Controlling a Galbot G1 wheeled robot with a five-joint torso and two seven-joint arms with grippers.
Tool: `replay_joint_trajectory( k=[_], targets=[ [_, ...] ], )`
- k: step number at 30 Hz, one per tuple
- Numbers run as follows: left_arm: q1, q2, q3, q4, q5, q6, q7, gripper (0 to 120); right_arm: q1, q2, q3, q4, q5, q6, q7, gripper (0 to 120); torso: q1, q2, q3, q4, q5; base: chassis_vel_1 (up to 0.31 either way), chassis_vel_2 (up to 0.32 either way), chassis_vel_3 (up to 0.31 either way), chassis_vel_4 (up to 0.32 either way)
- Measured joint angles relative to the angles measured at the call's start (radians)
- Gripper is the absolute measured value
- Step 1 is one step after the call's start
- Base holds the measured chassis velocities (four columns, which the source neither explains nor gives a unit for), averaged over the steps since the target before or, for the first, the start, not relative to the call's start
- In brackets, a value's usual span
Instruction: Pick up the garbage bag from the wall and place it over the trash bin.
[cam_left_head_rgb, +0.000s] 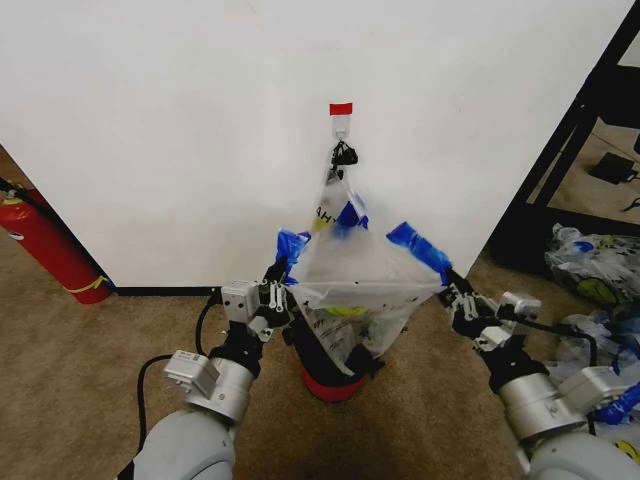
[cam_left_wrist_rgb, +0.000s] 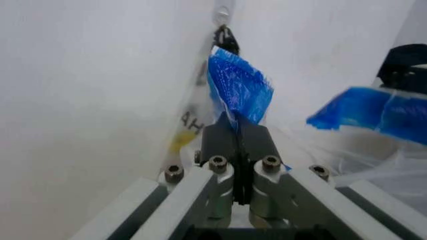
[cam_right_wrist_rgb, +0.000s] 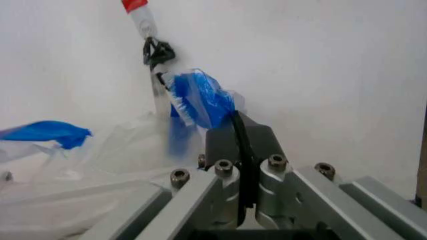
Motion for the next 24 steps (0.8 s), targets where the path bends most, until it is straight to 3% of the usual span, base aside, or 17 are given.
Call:
replay_joint_trajectory(
  k=[8, 14, 24],
  targets=[
    [-0.072, -0.062, 0.06, 0.143, 0.019, -0.066, 0.024, 0, 0.054, 0.066, -0.068, -0.049, -0.032, 0.049, -0.032, 0, 0.0, 0.0, 0.0, -0.0004, -0.0001, 0.0, 0.0, 0.0, 0.0],
    [-0.07, -0.089, 0.042, 0.224, 0.008, -0.109, 0.029, 0, 0.147, 0.116, -0.162, -0.094, -0.036, 0.051, -0.043, 0, 0.0, 0.0, 0.0, 0.0, -0.0001, 0.0, 0.0, 0.0, 0.0],
    [-0.126, -0.12, 0.013, 0.245, -0.032, -0.124, 0.022, 0, 0.294, 0.154, -0.276, -0.123, -0.042, 0.049, -0.121, 0, 0.0, 0.0, 0.0, -0.0003, -0.0001, 0.0, 0.0, 0.0, 0.0]
  ],
)
